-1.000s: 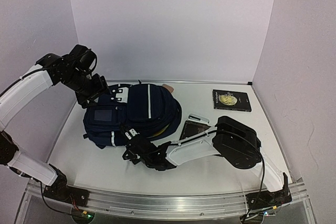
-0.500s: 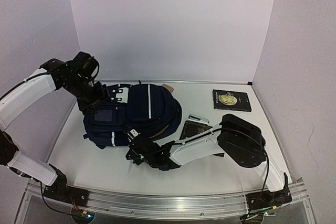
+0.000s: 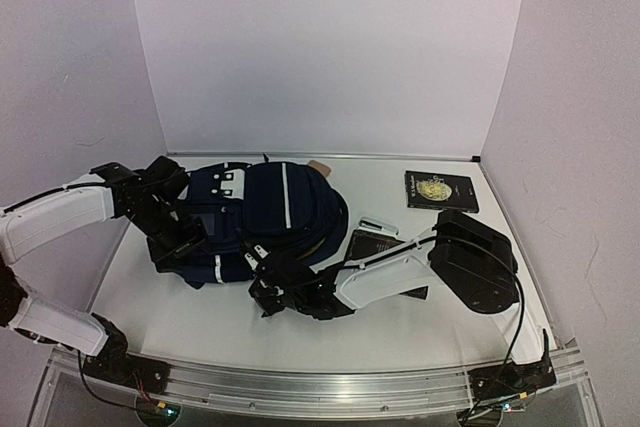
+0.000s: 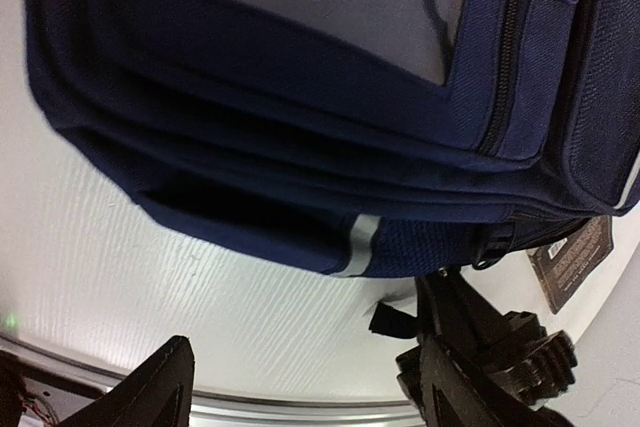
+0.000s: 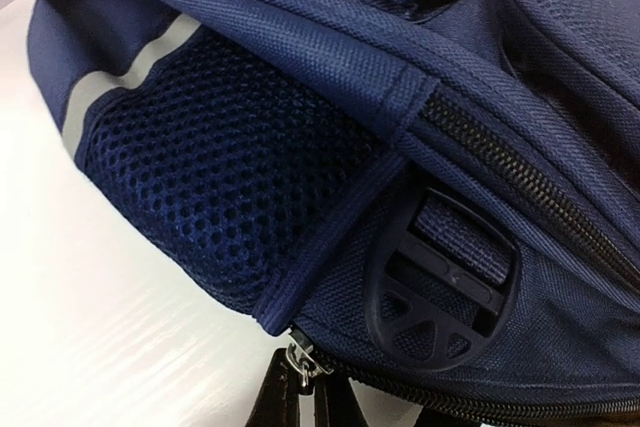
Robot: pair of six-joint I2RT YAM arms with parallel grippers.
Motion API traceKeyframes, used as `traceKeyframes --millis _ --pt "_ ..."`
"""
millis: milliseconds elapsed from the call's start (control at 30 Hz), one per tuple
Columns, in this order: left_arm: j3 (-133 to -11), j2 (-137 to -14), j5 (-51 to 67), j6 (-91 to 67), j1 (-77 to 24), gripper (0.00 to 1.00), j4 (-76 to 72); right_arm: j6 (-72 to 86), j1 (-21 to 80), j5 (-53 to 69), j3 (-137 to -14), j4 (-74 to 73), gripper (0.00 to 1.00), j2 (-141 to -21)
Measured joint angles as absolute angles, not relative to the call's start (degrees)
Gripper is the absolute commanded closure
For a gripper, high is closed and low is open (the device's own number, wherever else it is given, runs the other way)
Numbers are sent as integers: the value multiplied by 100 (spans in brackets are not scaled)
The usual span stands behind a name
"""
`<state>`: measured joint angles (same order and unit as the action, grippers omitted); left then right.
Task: Pack the student bag
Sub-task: Zip the student bag at the center of the board.
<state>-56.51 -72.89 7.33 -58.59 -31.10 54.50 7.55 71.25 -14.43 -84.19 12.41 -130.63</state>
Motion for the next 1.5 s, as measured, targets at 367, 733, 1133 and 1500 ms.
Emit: traceKeyframes --millis 367,733,1133,1500 --pt "-5006 -7081 960 -5735 -3159 26 4486 805 7122 -852 -8418 1201 100 -12995" --pt "-4843 -7804 856 -5485 -3501 35 4380 906 7122 -641 -8491 1147 100 -12995" --pt "-5167 -8417 409 -5744 -3531 100 4691 852 7127 -590 -8263 1179 100 -12853" --pt "-5080 -7890 3 -6021 -3449 100 5534 668 6722 -202 -7162 1067 100 -11847"
